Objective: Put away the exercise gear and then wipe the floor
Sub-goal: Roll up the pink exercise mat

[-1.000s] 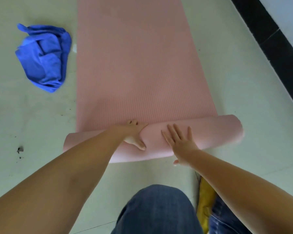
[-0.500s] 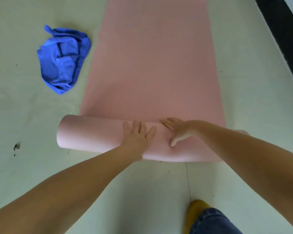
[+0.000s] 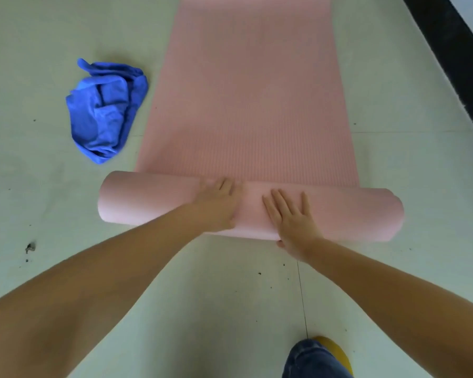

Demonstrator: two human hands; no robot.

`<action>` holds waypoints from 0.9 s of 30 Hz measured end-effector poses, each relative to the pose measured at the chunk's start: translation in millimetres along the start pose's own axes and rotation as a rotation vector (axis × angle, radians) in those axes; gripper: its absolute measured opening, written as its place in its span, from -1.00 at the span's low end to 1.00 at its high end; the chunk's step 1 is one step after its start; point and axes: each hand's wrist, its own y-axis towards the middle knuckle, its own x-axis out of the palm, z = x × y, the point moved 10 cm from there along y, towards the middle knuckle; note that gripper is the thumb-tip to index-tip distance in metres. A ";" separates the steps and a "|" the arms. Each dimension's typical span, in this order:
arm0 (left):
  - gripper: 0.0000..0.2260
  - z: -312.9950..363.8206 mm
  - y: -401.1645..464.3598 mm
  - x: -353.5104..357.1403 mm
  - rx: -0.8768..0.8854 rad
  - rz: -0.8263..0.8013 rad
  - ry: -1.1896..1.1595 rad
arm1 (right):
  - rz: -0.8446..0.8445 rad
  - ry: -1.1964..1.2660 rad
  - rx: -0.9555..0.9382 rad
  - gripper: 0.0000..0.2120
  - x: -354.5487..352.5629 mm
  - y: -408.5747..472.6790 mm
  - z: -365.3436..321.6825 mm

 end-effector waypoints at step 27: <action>-0.31 -41.6 68.4 -66.6 -0.452 -0.071 0.035 | -0.148 -0.018 -0.257 0.16 -38.6 70.3 86.8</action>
